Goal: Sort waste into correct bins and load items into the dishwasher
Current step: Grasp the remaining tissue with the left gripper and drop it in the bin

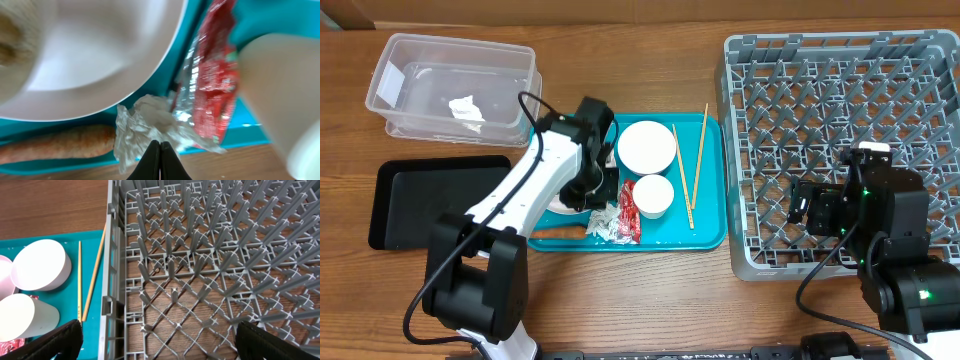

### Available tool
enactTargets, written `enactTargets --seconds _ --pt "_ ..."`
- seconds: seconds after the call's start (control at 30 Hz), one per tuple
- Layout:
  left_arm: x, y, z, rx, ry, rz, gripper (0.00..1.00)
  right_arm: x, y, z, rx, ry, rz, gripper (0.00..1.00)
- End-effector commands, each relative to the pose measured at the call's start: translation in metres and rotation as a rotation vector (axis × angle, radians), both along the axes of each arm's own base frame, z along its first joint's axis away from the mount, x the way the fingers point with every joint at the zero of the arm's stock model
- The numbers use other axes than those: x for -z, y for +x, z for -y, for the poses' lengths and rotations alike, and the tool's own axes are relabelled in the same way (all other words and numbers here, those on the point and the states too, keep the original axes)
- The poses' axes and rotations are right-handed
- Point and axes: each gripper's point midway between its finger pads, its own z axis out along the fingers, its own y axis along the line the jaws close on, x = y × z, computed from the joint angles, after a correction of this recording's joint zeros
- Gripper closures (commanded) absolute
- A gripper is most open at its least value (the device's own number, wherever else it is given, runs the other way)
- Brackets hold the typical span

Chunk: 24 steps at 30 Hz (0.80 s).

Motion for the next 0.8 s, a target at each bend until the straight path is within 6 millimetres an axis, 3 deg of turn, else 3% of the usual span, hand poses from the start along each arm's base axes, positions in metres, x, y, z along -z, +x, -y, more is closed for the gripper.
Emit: enactTargets --seconds 0.0,0.1,0.2,0.23,0.27,0.4,0.57,0.77 --pt "-0.037 0.023 0.000 -0.011 -0.023 0.096 0.96 -0.014 0.002 0.002 0.011 0.002 0.040 0.00" --pt "-0.059 0.032 -0.008 -0.023 0.006 0.137 0.96 -0.014 0.002 0.002 0.011 0.002 0.040 0.00" --pt "-0.065 0.035 -0.010 -0.029 0.013 0.148 0.96 -0.014 0.002 0.002 0.011 0.002 0.040 0.00" --pt "-0.064 0.034 -0.010 -0.029 0.014 0.143 0.80 -0.014 0.002 0.002 0.011 0.002 0.040 0.00" --pt "-0.061 0.032 -0.010 -0.027 0.017 0.134 0.67 -0.014 0.002 0.002 0.011 0.002 0.041 0.00" --pt "-0.042 0.018 -0.006 -0.029 0.032 0.076 0.51 -0.014 0.002 0.002 0.011 0.002 0.040 0.00" --pt "-0.004 0.000 0.005 -0.043 0.012 0.025 0.47 -0.014 0.002 0.002 0.011 0.002 0.041 0.00" --pt "0.025 -0.014 0.004 -0.065 0.014 -0.002 0.47 -0.014 0.002 0.002 0.011 0.002 0.041 0.00"
